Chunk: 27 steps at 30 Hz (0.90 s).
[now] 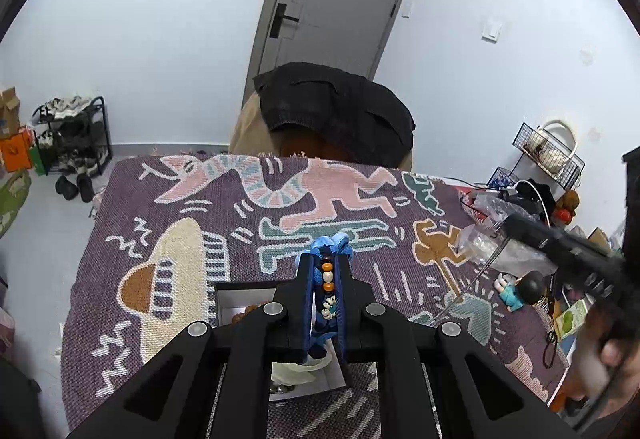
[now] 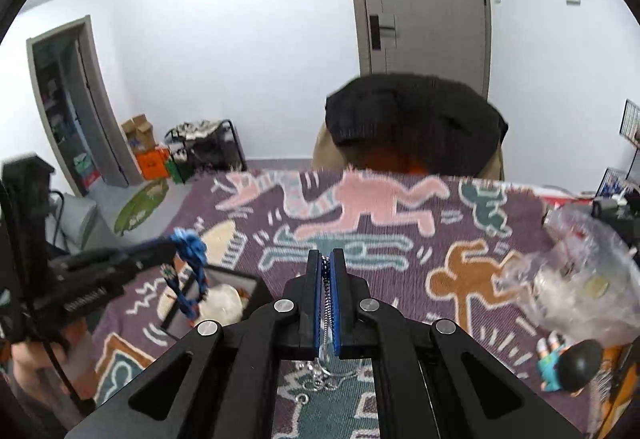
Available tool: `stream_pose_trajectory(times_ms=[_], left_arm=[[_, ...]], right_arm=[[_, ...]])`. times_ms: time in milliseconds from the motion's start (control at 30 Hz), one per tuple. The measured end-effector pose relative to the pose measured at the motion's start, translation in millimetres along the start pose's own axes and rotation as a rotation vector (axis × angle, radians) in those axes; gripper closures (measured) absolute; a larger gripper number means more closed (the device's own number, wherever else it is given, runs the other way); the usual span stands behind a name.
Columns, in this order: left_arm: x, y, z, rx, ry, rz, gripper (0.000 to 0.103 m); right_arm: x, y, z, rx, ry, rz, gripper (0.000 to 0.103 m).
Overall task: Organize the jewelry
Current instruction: 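Lower the blue charm into the box with left tool while right tool lifts the silver chain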
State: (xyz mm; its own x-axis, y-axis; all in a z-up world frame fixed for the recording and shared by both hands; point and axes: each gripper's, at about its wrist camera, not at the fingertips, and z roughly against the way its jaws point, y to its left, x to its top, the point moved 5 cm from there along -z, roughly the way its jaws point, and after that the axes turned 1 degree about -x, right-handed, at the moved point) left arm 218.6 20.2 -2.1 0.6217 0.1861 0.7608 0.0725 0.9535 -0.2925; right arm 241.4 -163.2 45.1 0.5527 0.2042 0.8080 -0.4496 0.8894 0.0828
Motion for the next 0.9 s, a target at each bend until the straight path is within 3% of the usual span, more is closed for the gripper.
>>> stream_pose_trajectory(times_ms=[700, 900], left_arm=[[17.7, 14.4, 35.8, 0.014, -0.065, 0.016, 0.093], [14.6, 25.5, 27.9, 0.028, -0.036, 0.032, 0.093]], right_arm=[[95.0, 43.7, 101.9, -0.028, -0.206, 0.096, 0.099], [114.5, 54.4, 115.2, -0.047, -0.235, 0.114, 0.099]])
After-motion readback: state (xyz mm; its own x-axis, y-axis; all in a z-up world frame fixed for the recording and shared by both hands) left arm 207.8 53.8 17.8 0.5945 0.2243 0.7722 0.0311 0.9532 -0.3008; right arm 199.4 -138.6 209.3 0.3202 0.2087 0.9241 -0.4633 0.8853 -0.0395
